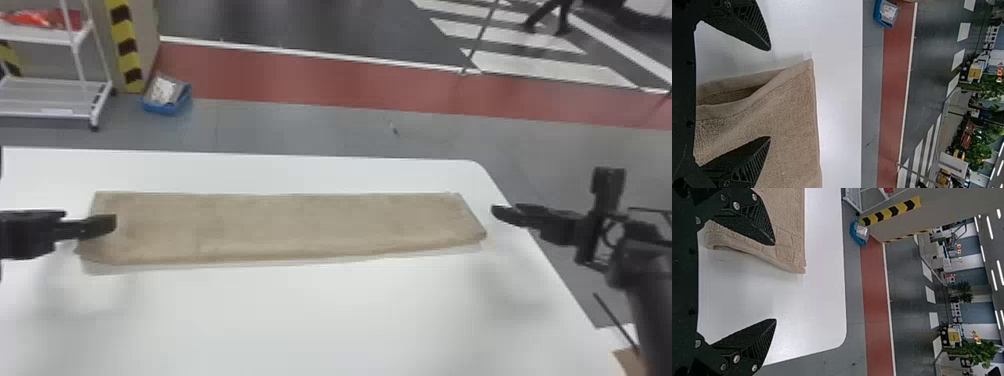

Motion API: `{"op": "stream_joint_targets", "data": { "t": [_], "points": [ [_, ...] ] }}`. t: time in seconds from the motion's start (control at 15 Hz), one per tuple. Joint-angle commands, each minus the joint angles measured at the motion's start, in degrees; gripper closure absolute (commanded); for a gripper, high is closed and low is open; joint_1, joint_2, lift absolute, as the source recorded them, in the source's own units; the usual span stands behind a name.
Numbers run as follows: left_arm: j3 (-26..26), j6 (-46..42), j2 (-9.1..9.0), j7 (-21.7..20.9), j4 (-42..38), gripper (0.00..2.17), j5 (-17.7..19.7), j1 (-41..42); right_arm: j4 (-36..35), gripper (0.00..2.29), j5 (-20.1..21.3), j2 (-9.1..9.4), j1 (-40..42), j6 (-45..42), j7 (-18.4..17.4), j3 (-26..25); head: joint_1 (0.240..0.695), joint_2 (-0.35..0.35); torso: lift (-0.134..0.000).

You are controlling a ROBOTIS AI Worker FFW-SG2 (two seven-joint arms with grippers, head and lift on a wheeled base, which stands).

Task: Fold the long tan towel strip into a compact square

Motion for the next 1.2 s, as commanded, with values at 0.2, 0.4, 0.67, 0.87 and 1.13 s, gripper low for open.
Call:
{"op": "stream_joint_targets", "data": {
  "t": [0.2, 0.4, 0.67, 0.87, 1.13],
  "points": [
    [0.5, 0.0, 0.05, 0.0, -0.4, 0.08, 0.2, 0.4, 0.0, 0.22, 0.1, 0.2, 0.2, 0.0, 0.0, 0.0, 0.695, -0.256, -0.124],
    [0.9, 0.0, 0.05, 0.1, -1.0, 0.08, 0.4, 0.8, 0.0, 0.22, 0.0, 0.2, 0.2, 0.4, 0.1, 0.0, 0.695, -0.254, -0.124],
    [1.0, -0.2, 0.05, 0.3, -1.6, 0.09, 0.4, 1.1, -0.3, 0.22, 0.0, 0.11, 0.2, 0.4, 0.2, -0.1, 0.695, -0.252, -0.124],
    [1.0, -0.2, 0.05, 0.3, -2.1, 0.09, 0.4, 1.6, -1.0, 0.22, -0.2, 0.2, 0.3, 0.7, 0.8, -0.4, 0.695, -0.252, -0.124],
    [3.7, 3.0, 0.14, 0.0, -7.9, 0.09, 0.9, 5.7, -6.3, 0.22, -2.6, 0.46, 4.3, 5.3, 1.7, -0.4, 0.695, -0.253, -0.124]
  ]
}}
